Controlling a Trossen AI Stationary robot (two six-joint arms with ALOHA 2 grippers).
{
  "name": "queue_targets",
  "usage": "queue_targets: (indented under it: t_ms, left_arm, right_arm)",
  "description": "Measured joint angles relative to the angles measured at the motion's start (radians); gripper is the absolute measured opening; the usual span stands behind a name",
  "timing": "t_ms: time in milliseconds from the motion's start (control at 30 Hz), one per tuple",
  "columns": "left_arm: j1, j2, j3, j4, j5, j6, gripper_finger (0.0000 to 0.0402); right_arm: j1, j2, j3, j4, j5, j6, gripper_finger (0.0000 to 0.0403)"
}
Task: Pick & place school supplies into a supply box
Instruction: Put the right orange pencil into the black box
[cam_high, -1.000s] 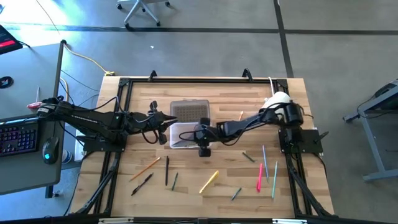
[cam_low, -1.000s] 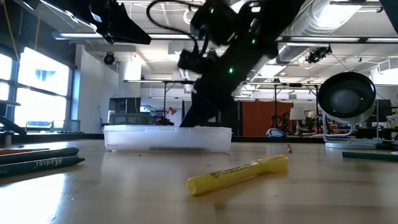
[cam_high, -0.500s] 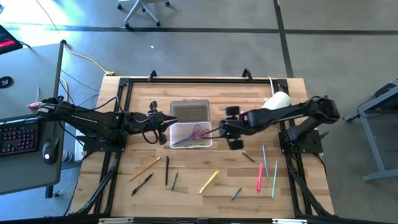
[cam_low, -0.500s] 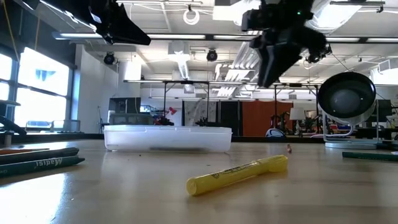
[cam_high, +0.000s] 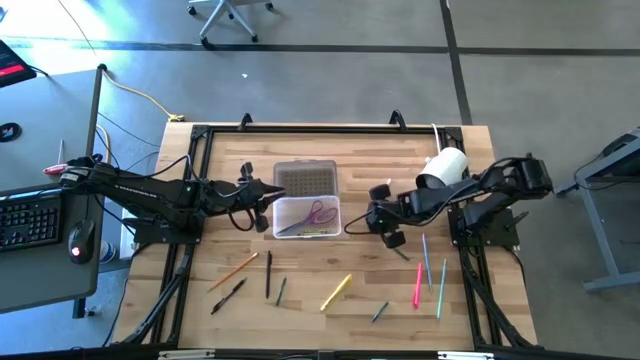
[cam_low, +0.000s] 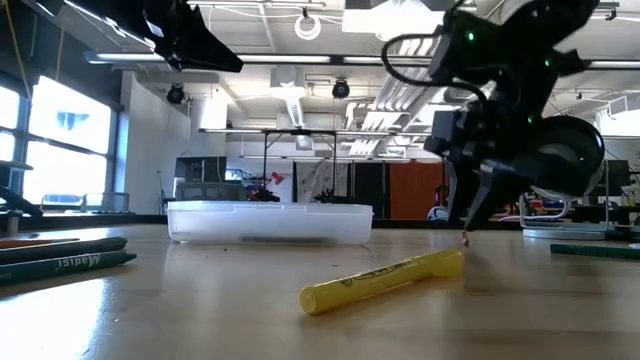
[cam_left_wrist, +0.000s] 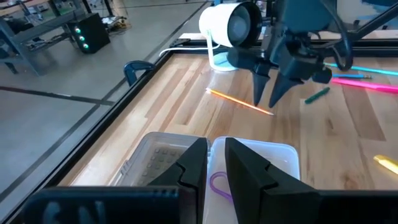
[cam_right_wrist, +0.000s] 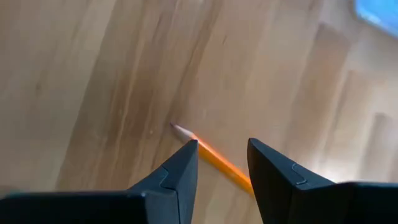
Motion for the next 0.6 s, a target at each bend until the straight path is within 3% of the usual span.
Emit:
queue_targets:
  t_ms: [433, 600]
  left_arm:
    - [0.0, 0.0, 0.0, -0.001, -0.039, 0.0, 0.0092]
    - [0.0, 0.0, 0.0, -0.001, -0.039, 0.0, 0.0092]
  right_arm:
    - [-0.163, 0.005, -0.147, 0.281, -0.267, -0.089, 0.0114]
    - [-0.201, 0.052, -0.178, 0.373, -0.391, -0.088, 0.0073]
